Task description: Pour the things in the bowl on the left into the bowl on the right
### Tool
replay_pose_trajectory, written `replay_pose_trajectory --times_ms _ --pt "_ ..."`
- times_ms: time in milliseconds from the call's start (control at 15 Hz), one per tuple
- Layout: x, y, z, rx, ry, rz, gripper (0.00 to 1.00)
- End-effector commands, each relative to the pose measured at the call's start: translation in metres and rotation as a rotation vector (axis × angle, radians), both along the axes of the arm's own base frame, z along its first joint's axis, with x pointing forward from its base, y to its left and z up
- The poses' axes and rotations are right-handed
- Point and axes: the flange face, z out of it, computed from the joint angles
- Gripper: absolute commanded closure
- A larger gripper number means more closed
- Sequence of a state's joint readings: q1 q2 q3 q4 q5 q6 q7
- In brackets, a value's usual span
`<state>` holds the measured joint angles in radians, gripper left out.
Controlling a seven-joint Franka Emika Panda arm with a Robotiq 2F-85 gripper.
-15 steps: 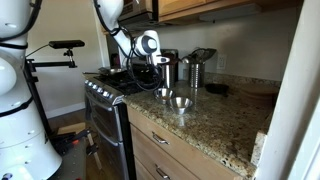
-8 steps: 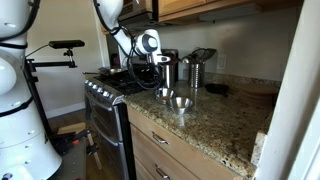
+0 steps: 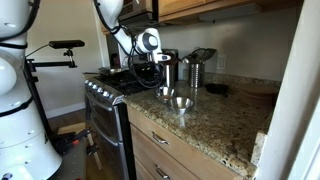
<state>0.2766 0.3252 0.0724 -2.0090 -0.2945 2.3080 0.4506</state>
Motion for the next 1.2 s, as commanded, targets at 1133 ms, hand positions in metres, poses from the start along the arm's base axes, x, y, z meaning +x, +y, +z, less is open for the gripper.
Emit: replay_pose_trajectory --times_ms 1133 --pt "0.001 -0.006 0.029 -0.022 -0.031 -0.014 0.92"
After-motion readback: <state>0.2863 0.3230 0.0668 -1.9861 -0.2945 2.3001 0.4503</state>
